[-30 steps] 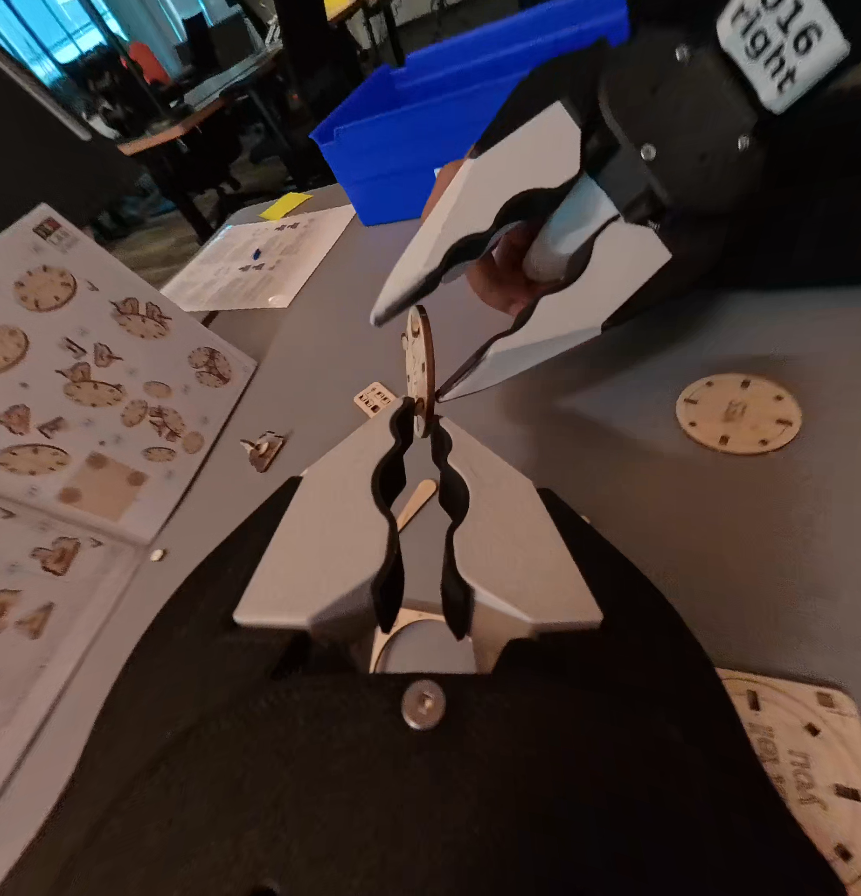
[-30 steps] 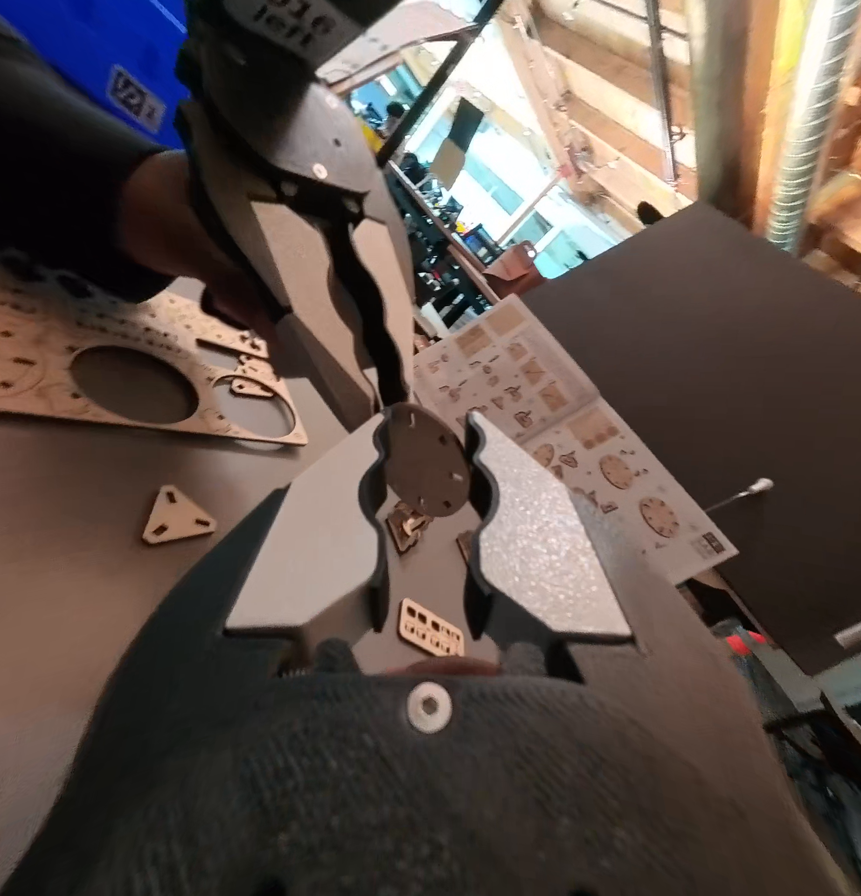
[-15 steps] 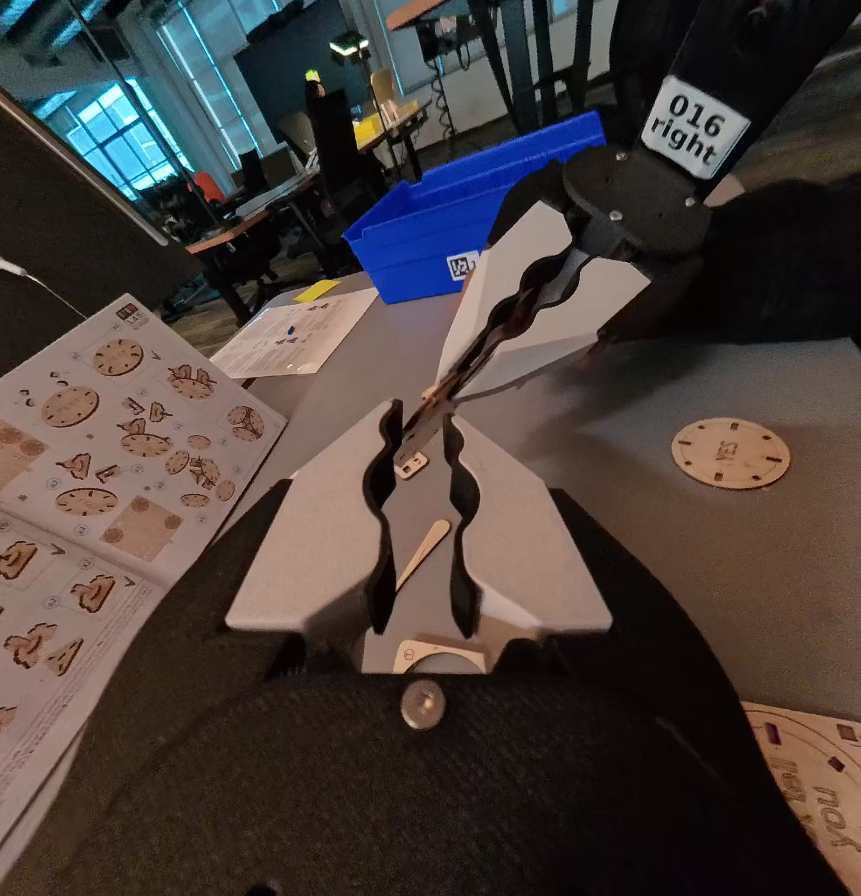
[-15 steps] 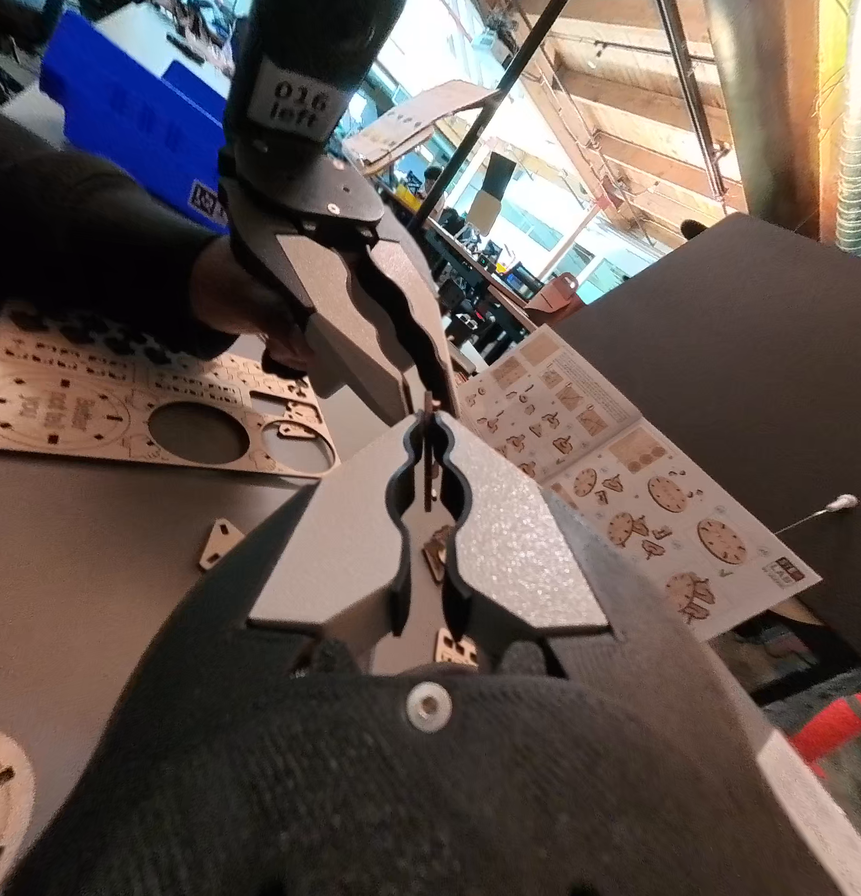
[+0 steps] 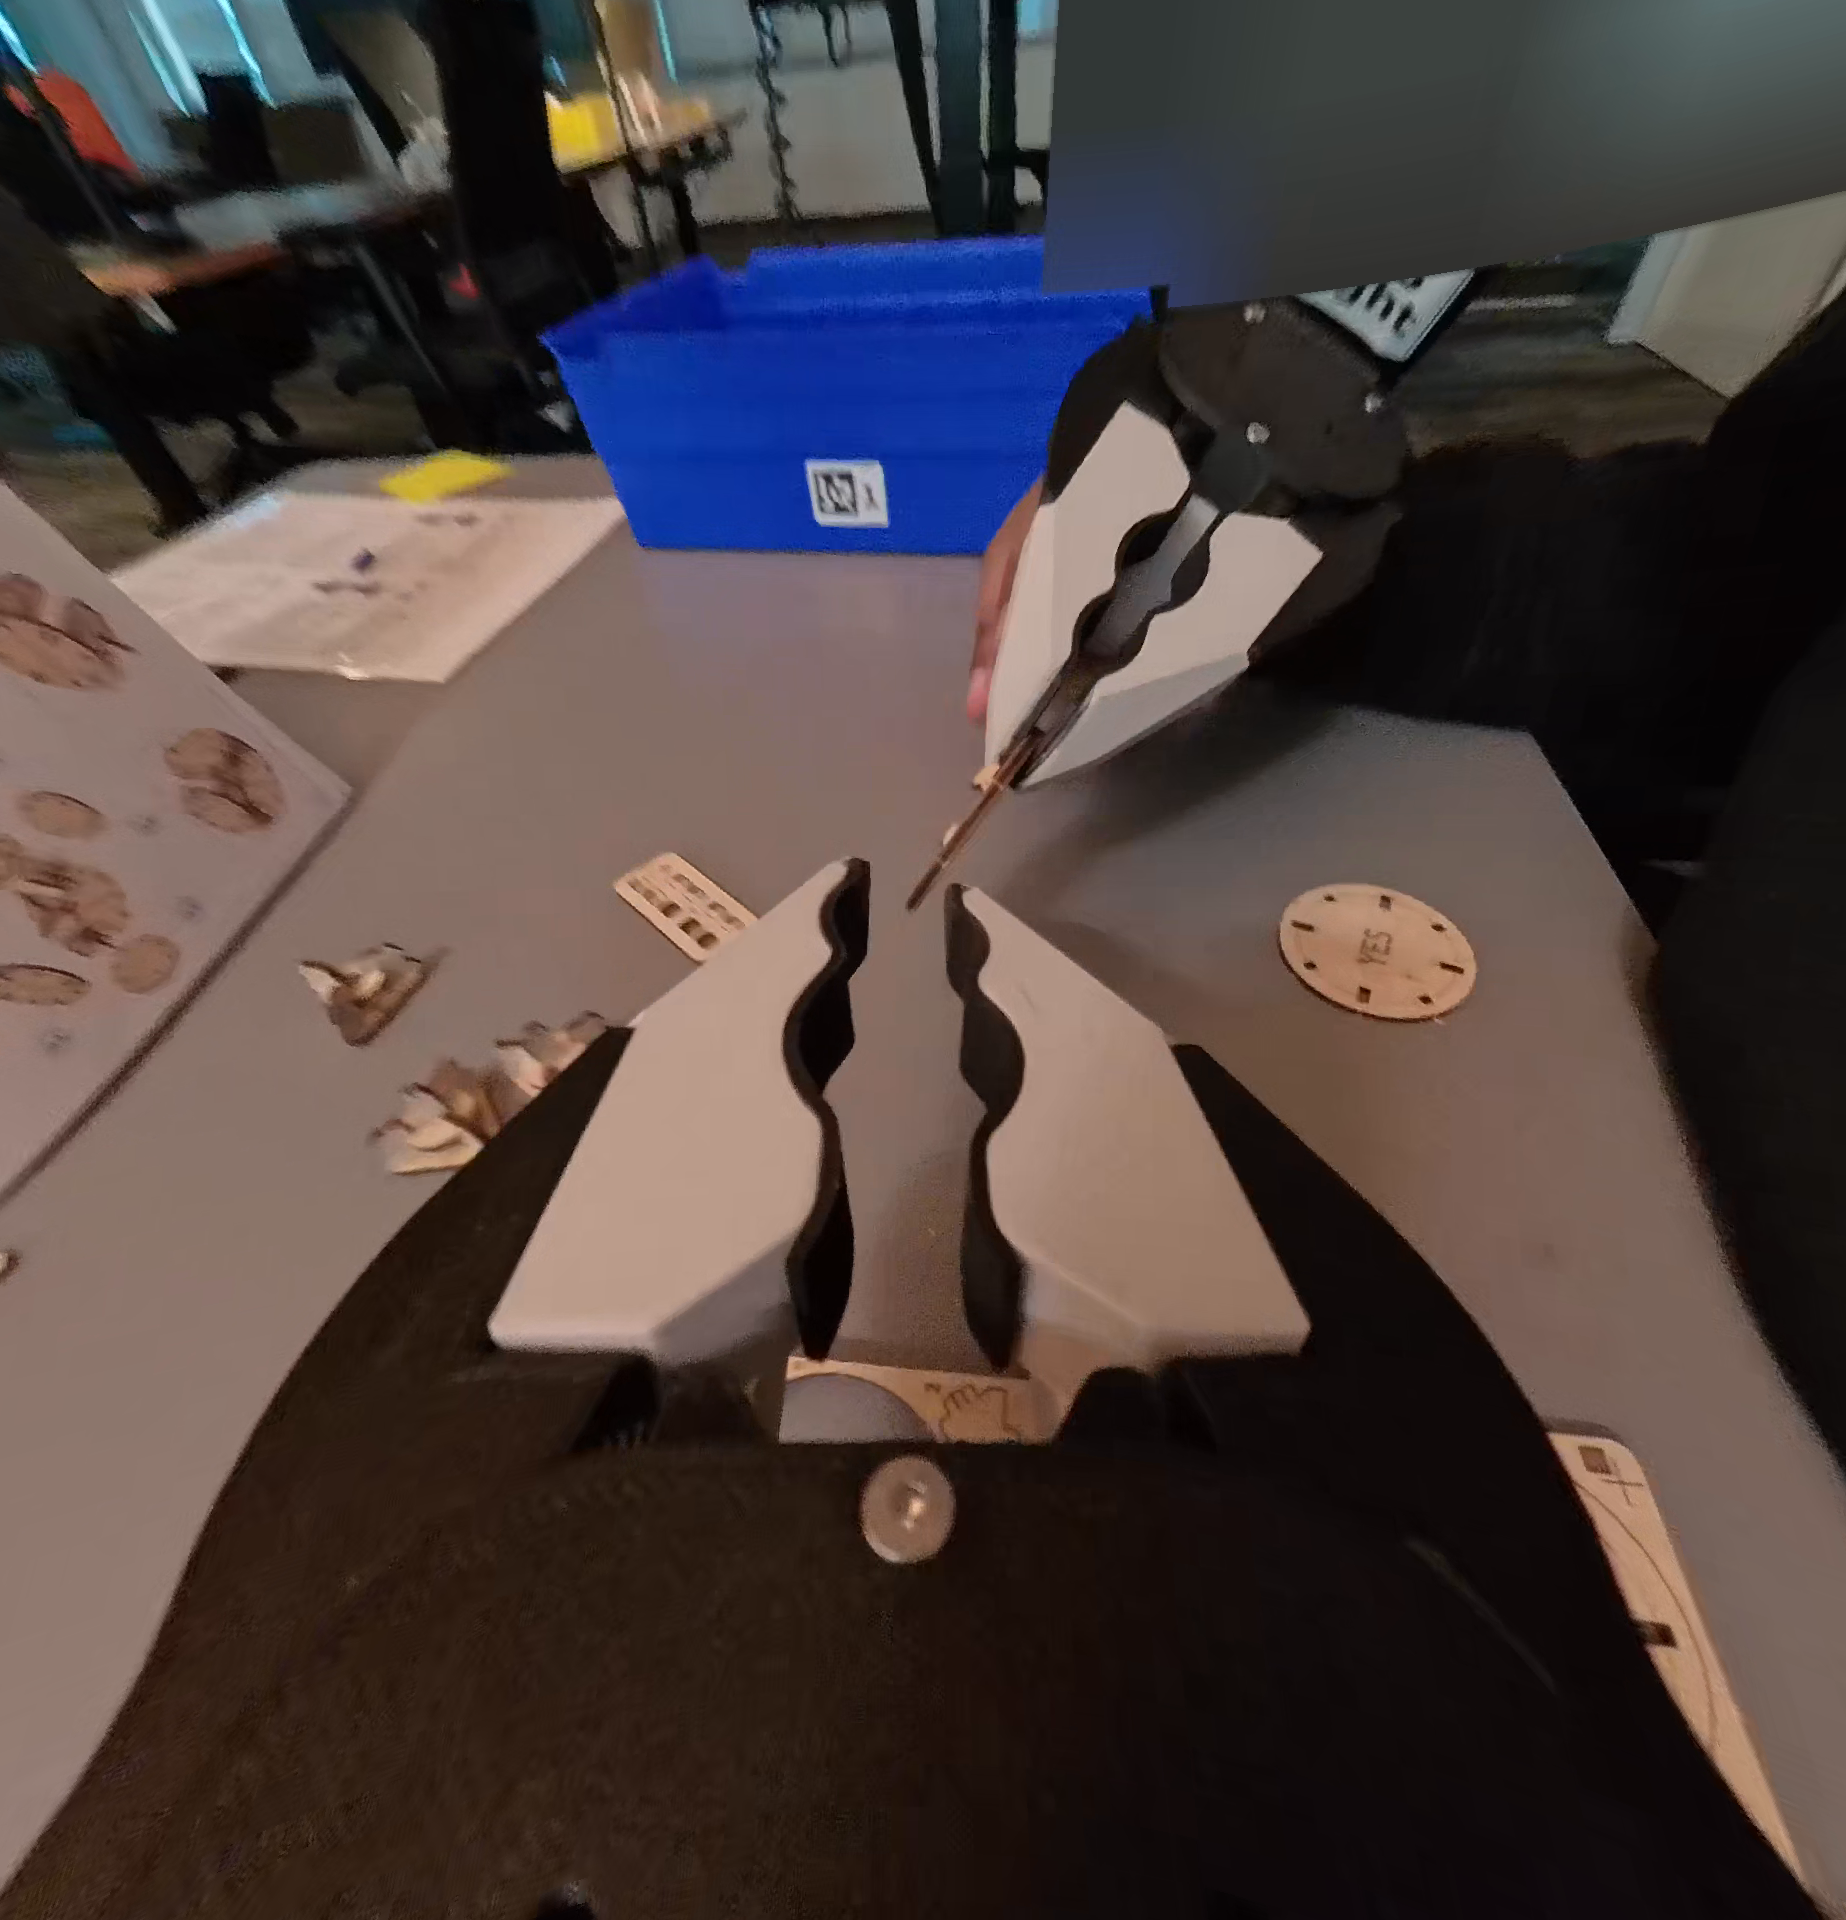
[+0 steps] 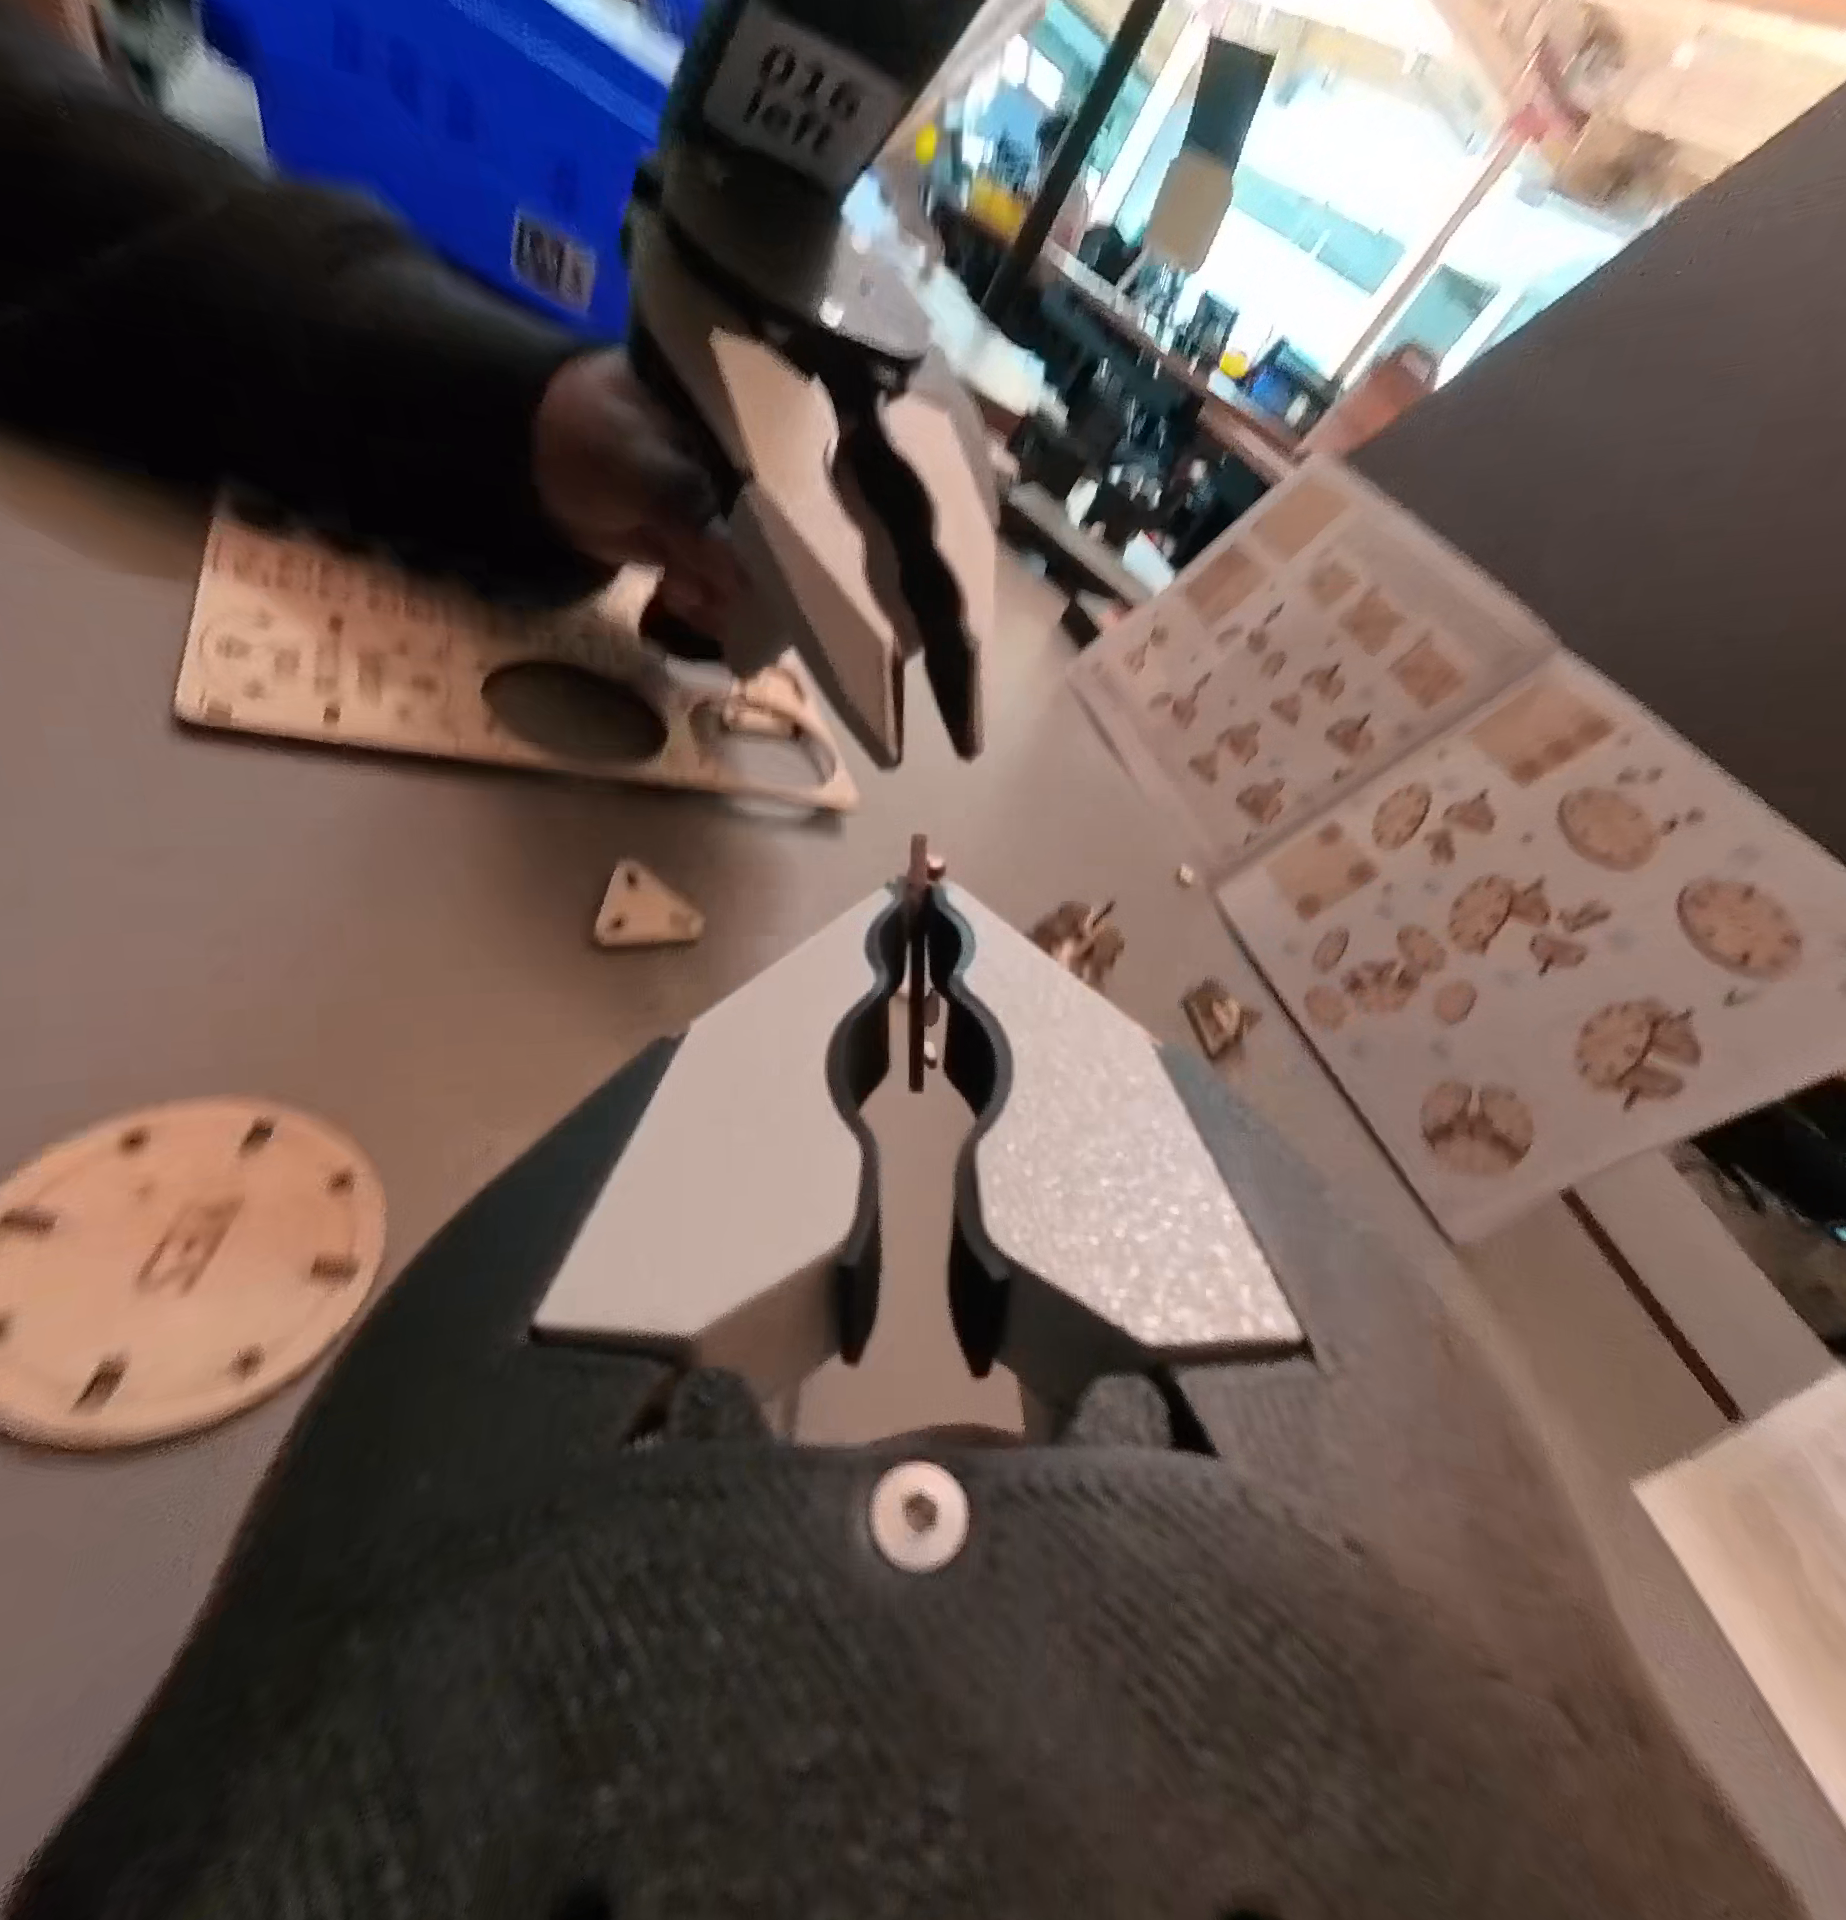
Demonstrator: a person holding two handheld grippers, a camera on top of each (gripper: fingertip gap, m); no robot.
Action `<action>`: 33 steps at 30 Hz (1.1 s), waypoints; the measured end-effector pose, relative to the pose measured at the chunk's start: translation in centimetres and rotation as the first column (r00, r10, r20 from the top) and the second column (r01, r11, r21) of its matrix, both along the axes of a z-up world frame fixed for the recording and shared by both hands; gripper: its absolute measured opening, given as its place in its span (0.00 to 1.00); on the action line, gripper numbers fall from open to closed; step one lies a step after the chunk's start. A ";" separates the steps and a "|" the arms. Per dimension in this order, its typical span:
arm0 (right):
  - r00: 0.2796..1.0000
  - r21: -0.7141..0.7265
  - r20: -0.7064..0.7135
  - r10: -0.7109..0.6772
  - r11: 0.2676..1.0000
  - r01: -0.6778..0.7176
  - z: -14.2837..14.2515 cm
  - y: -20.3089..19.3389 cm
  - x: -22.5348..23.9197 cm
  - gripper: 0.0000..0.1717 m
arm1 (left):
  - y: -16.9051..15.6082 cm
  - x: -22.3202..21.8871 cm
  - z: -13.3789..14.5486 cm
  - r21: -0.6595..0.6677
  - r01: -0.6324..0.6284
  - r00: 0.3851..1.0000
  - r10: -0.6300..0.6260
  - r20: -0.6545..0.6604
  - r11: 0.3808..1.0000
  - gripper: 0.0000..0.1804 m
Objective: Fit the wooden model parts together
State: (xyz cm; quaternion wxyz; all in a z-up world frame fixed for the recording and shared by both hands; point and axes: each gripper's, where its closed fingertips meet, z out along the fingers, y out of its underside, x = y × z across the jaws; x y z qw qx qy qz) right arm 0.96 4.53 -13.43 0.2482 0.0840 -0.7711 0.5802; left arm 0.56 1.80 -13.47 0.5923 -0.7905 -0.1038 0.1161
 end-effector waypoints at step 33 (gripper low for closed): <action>0.708 -0.673 0.452 -0.543 0.313 0.670 9.7 10.1 -7.2 0.00 | 12.6 -3.2 -7.3 -0.256 0.229 0.847 -0.063 0.527 0.939 0.26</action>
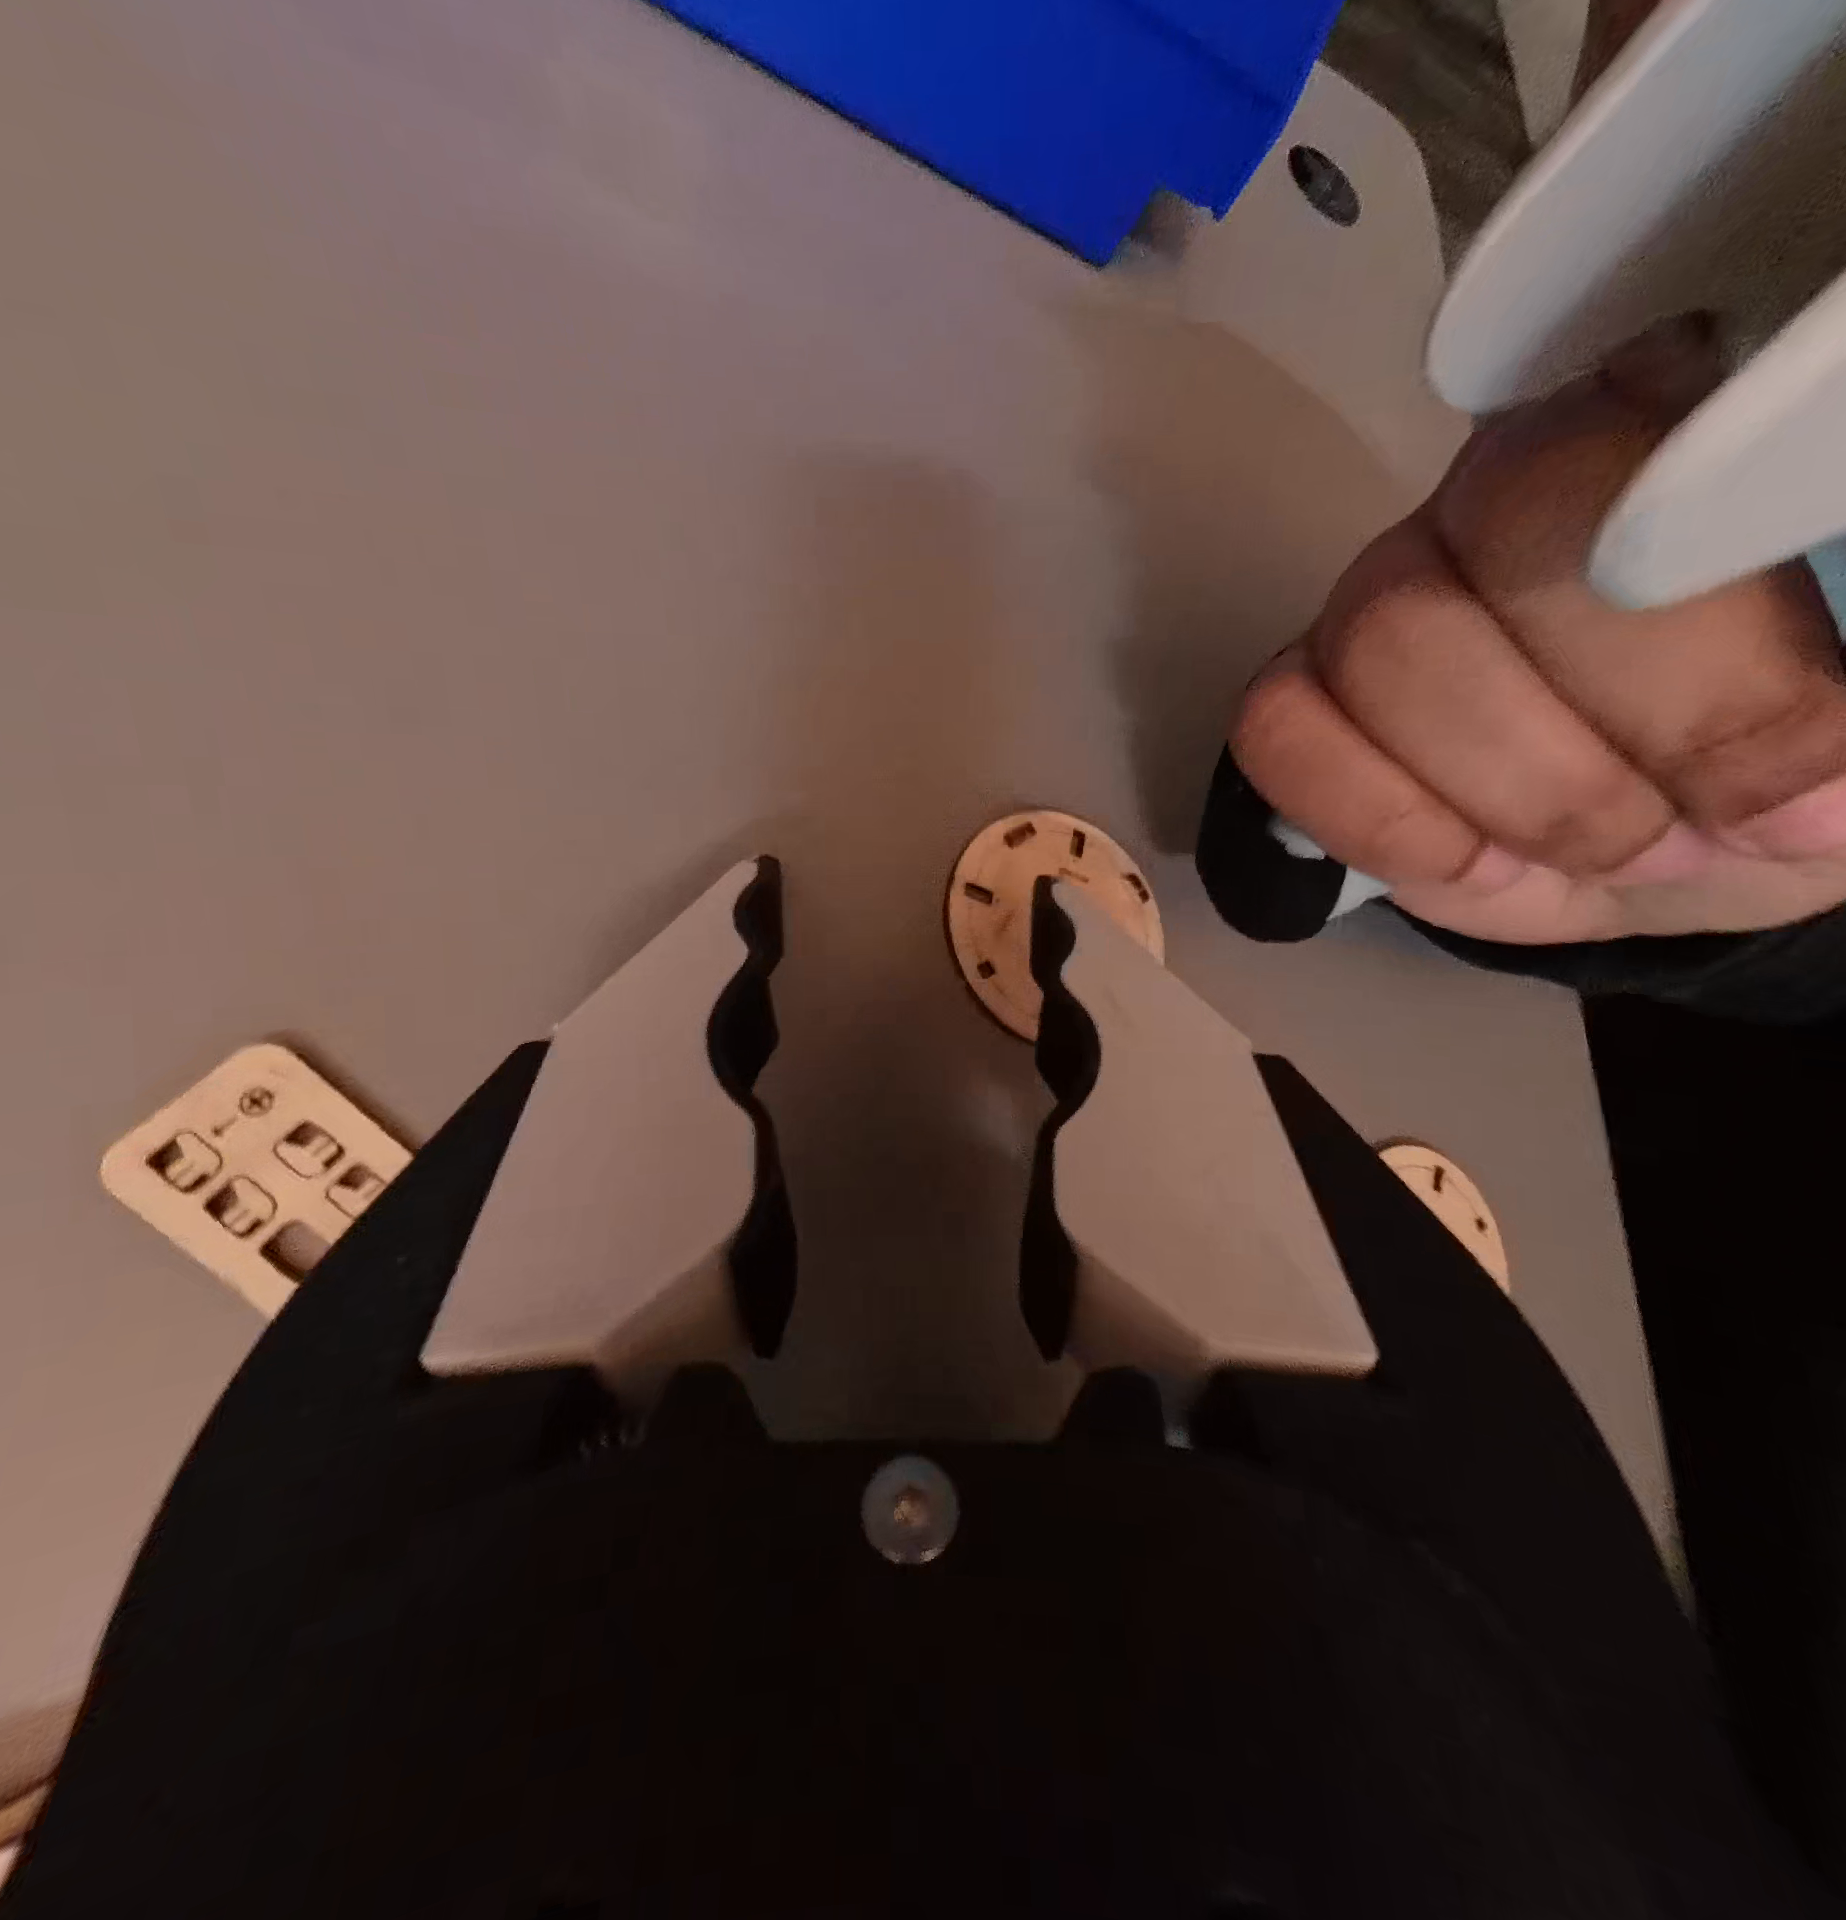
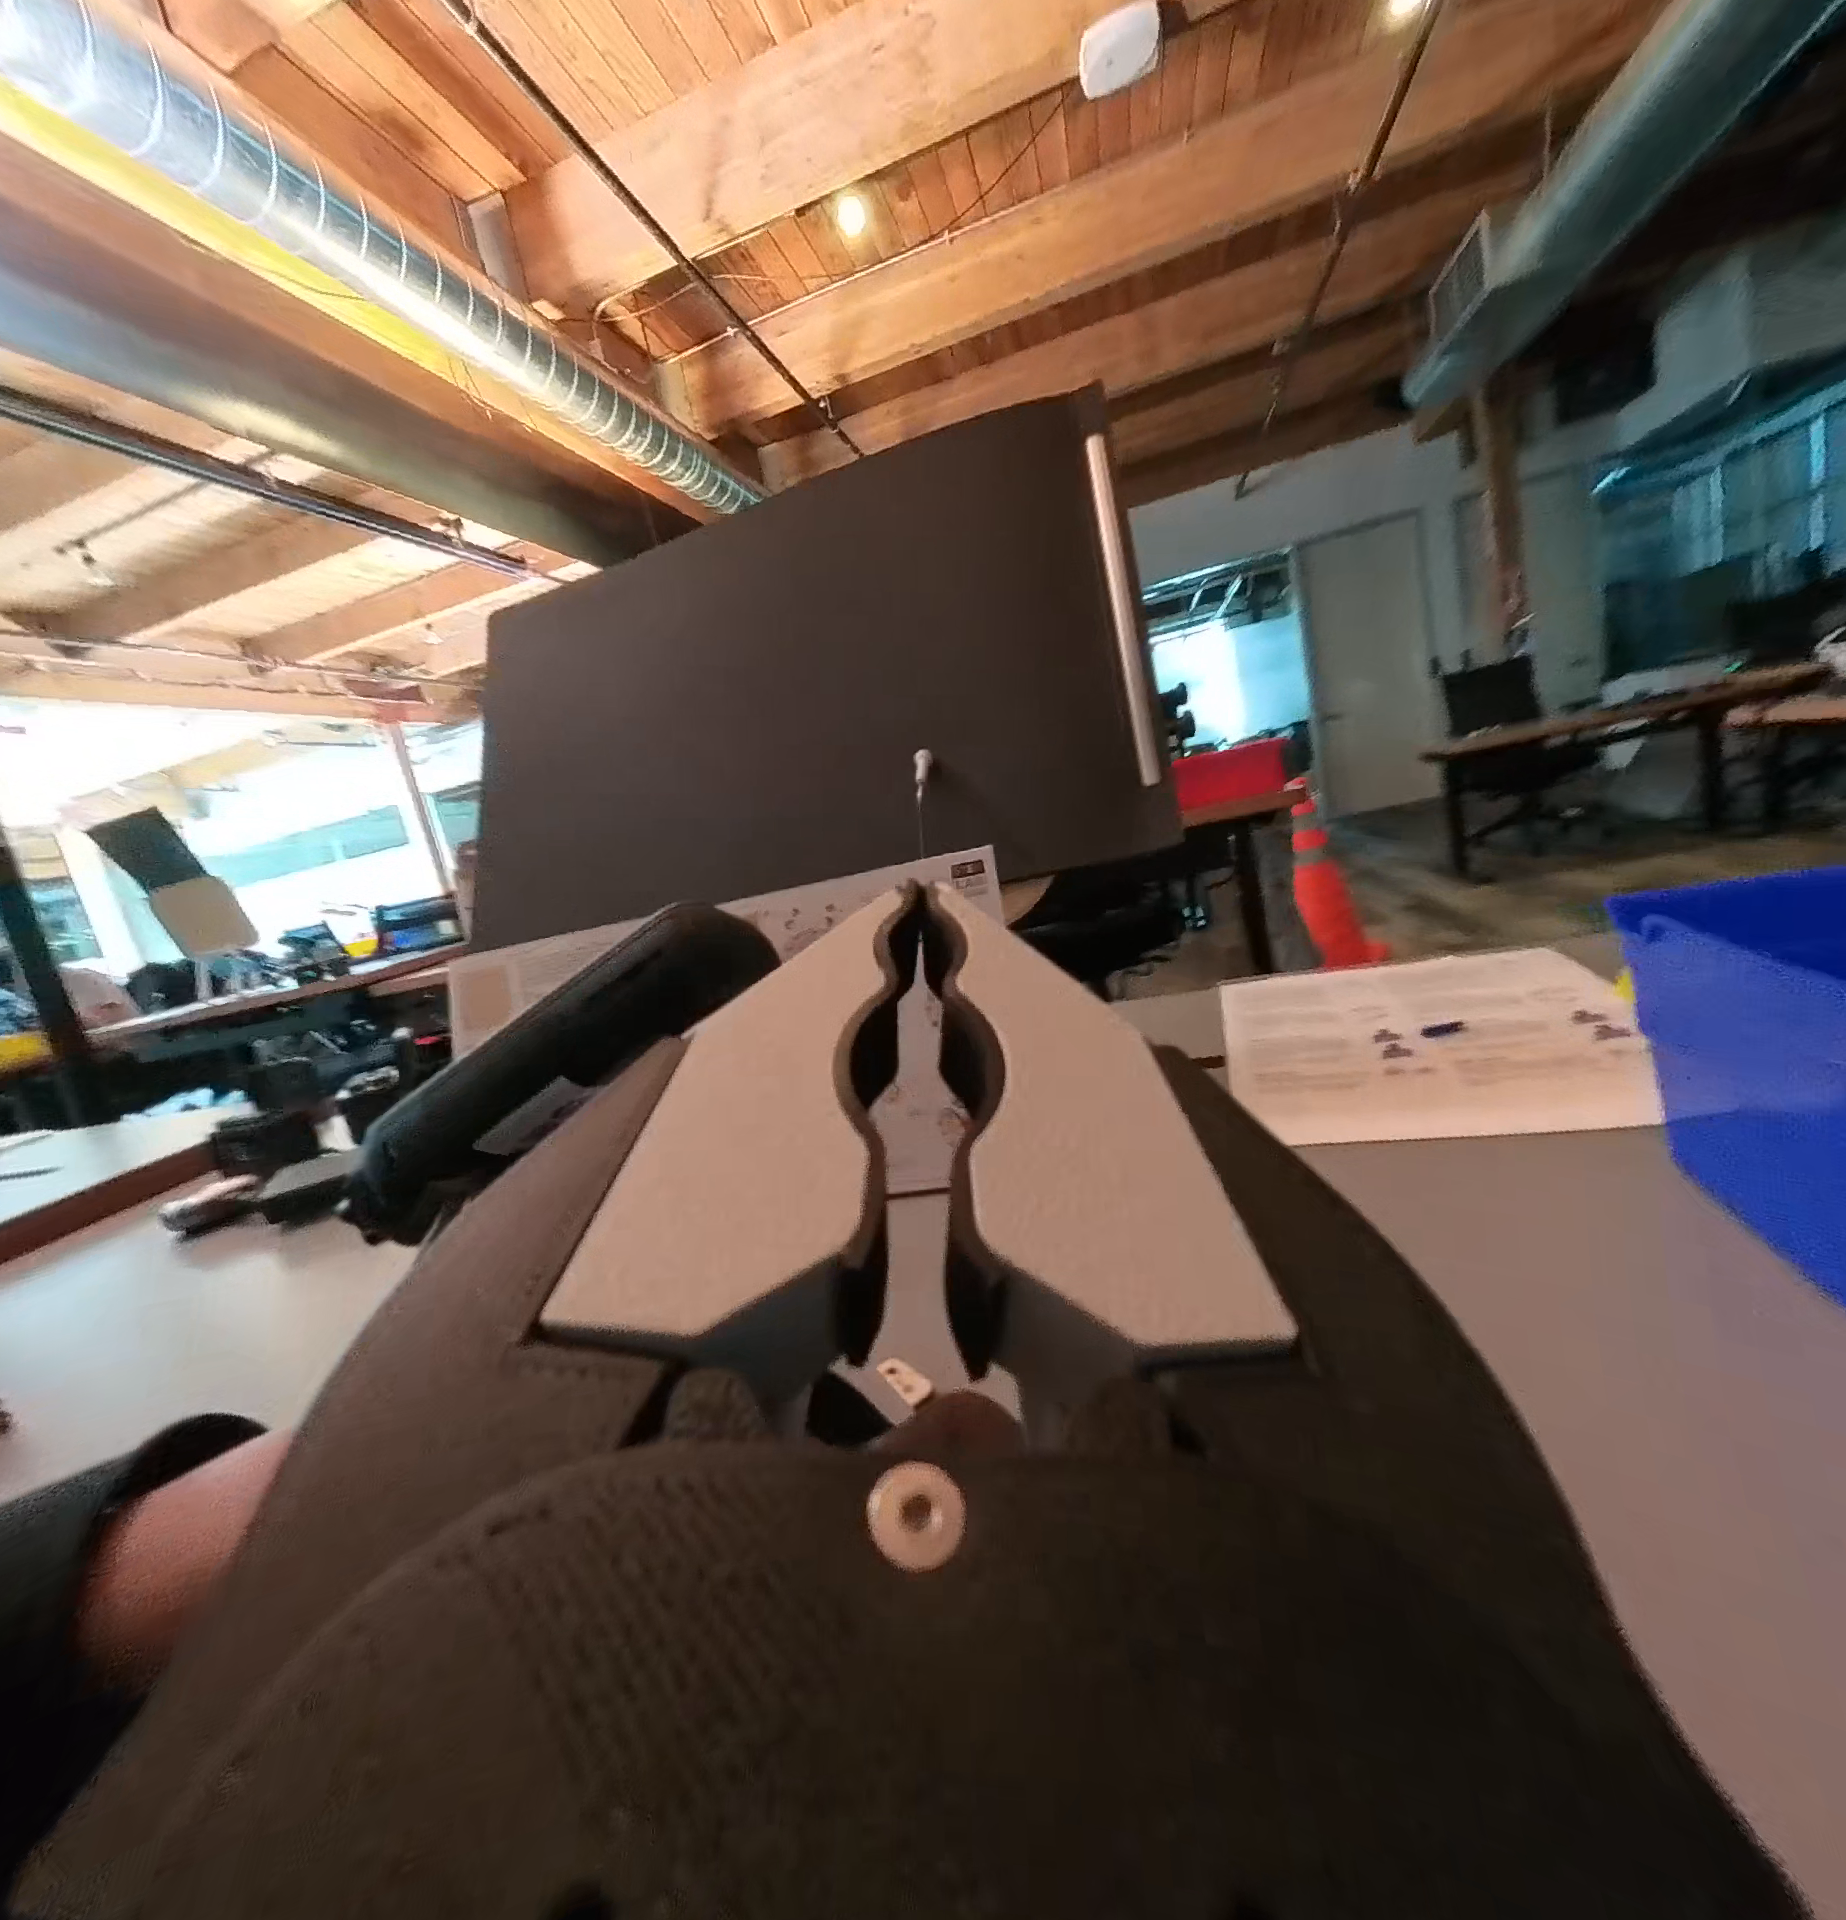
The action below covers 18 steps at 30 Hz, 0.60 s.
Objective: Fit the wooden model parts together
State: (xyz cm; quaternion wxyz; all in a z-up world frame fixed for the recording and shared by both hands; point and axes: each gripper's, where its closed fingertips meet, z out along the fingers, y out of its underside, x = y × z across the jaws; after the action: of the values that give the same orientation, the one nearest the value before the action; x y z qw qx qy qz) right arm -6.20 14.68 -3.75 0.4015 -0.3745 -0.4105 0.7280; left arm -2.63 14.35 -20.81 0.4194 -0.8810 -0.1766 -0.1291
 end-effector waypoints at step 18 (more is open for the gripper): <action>0.989 0.098 0.090 -0.118 0.989 0.109 -3.3 0.8 0.3 0.00 | -1.3 2.6 -0.9 -0.074 0.140 0.989 -0.137 0.049 0.987 0.00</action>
State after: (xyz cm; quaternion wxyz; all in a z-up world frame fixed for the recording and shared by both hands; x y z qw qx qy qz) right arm -5.92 15.52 -7.03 0.4393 -0.4126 -0.4404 0.6654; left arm 0.00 13.02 -21.71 0.3713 -0.9036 -0.1288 -0.1702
